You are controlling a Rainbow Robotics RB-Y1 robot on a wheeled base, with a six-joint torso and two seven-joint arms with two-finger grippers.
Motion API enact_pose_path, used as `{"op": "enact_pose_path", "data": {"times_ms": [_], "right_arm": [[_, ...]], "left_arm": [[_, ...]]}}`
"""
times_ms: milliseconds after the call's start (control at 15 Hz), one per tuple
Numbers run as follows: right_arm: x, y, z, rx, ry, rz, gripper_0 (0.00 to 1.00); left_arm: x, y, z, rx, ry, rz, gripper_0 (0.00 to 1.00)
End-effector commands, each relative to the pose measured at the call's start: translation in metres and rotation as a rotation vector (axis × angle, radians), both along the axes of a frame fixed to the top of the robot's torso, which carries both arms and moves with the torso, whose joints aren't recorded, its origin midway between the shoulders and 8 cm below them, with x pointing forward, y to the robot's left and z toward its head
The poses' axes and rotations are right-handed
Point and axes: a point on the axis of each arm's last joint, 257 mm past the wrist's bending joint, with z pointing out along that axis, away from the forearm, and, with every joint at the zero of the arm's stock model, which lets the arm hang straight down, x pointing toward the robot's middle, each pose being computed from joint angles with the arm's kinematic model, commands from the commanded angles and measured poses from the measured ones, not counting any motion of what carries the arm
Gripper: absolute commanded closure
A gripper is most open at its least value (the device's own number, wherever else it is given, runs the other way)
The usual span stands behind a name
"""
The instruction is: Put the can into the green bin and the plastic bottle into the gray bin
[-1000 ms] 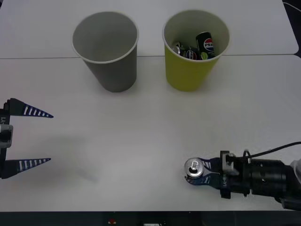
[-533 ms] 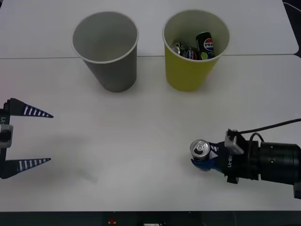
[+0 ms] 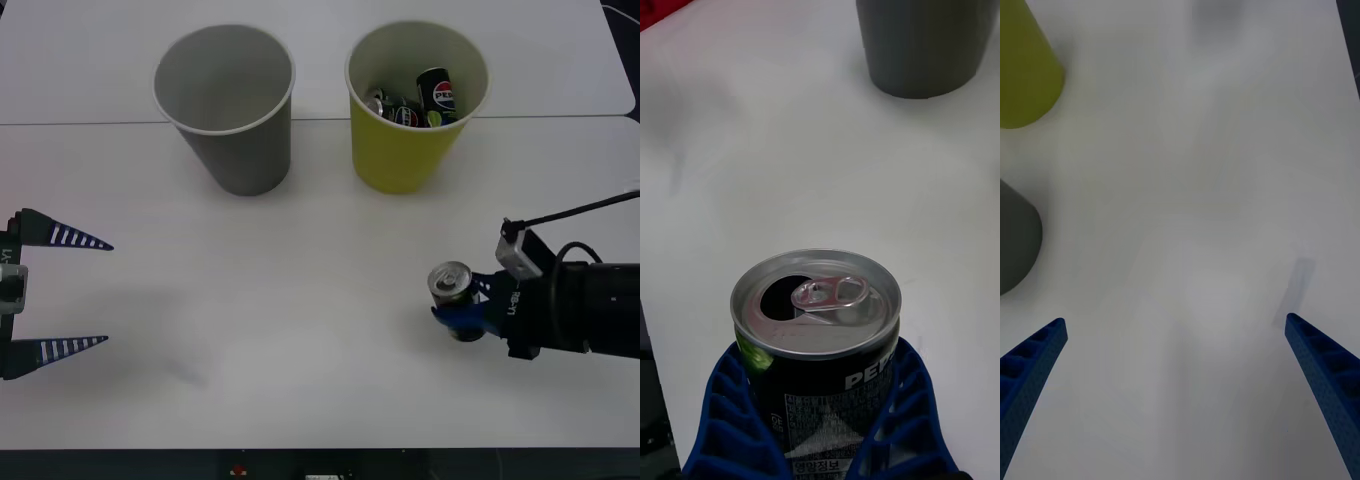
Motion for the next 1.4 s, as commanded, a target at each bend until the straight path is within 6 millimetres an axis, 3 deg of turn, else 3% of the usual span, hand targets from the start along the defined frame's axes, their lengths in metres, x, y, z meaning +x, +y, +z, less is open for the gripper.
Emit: {"op": "enact_pose_path", "data": {"times_ms": [67,467,800,1067,1400], "right_arm": [[0.002,-0.007,0.016,-0.011,0.061,-0.045,1.00],[0.009,-0.034,0.060,-0.150,0.159,-0.186,1.00],[0.033,-0.047,0.093,-0.218,0.132,-0.199,1.00],[0.061,-0.047,0.131,-0.272,0.096,-0.186,1.00],[0.115,-0.032,0.172,-0.343,0.097,-0.189,1.00]], "left_arm": [[0.000,0.000,0.000,0.000,0.000,0.000,0.00],[0.000,0.000,0.000,0.000,0.000,0.000,0.00],[0.000,0.000,0.000,0.000,0.000,0.000,0.00],[0.000,0.000,0.000,0.000,0.000,0.000,0.00],[0.000,0.000,0.000,0.000,0.000,0.000,0.00]]}}
